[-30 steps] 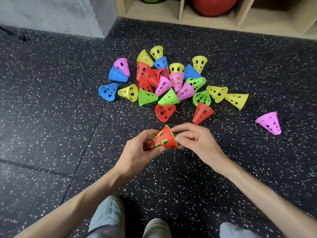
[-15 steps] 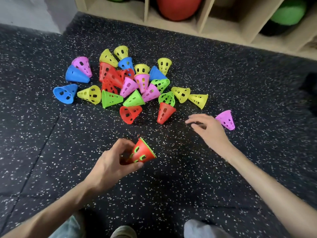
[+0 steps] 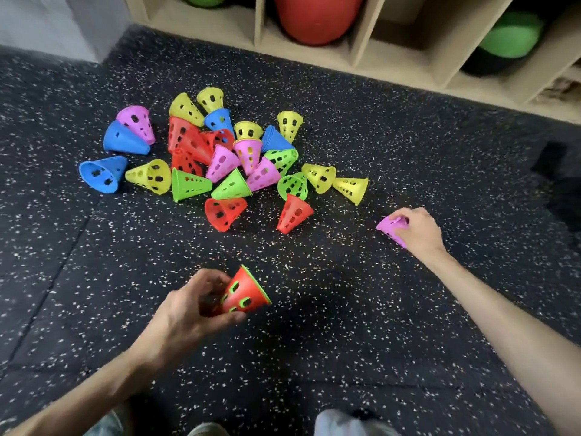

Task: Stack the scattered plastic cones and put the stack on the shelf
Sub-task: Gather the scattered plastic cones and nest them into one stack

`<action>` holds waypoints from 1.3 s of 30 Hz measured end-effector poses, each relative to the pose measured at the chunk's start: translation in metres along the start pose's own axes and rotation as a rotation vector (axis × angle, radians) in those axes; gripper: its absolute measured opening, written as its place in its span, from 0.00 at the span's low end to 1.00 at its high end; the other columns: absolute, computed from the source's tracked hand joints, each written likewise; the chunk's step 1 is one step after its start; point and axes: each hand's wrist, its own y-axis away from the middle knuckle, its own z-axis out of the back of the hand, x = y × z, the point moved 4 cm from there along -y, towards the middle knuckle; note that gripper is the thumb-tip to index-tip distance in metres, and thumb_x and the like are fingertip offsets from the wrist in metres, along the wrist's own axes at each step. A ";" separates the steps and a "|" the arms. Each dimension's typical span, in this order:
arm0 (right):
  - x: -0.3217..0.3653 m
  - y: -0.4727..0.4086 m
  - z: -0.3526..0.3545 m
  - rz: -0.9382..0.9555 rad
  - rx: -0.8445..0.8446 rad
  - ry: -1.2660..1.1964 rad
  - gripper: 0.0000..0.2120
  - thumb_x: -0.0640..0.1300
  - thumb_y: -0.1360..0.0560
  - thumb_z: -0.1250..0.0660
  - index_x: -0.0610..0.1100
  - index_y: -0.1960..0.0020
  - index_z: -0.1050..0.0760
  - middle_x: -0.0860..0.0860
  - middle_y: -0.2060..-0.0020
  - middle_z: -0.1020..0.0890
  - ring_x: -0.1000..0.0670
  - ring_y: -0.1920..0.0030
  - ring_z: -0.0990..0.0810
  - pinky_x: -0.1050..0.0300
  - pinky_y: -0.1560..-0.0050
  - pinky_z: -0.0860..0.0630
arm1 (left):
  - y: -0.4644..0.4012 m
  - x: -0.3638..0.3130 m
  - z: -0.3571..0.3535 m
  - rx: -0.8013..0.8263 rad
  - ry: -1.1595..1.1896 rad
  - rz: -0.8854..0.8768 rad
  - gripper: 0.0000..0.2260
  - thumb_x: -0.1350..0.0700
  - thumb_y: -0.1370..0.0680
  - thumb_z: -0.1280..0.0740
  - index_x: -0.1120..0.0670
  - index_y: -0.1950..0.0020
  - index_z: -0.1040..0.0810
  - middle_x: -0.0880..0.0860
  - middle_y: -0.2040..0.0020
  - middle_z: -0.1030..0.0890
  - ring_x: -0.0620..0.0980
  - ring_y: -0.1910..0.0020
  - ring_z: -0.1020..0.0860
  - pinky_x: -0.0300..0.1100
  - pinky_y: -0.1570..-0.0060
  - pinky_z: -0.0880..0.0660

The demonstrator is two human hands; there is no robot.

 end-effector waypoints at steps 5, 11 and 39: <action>0.025 0.026 0.005 0.116 -0.085 -0.070 0.05 0.43 0.23 0.28 0.53 0.54 0.22 0.51 0.51 0.24 0.52 0.59 0.20 0.54 0.55 0.29 | 0.000 0.001 0.001 -0.057 0.032 0.037 0.27 0.39 0.37 0.22 0.42 0.42 0.25 0.35 0.51 0.16 0.41 0.56 0.16 0.39 0.55 0.20; 0.095 0.068 -0.002 0.140 0.035 -0.412 0.03 0.48 0.20 0.33 0.54 0.47 0.22 0.54 0.53 0.16 0.51 0.54 0.16 0.45 0.49 0.17 | 0.001 0.001 0.002 -0.127 0.145 0.060 0.27 0.34 0.37 0.20 0.39 0.43 0.26 0.41 0.51 0.15 0.46 0.55 0.16 0.46 0.55 0.19; 0.177 0.114 -0.035 0.414 0.235 -0.423 0.12 0.46 0.17 0.36 0.54 0.37 0.19 0.59 0.46 0.16 0.62 0.64 0.22 0.69 0.61 0.26 | 0.001 -0.012 0.021 -0.313 0.439 0.069 0.21 0.46 0.32 0.19 0.41 0.42 0.19 0.51 0.50 0.14 0.55 0.56 0.14 0.52 0.55 0.16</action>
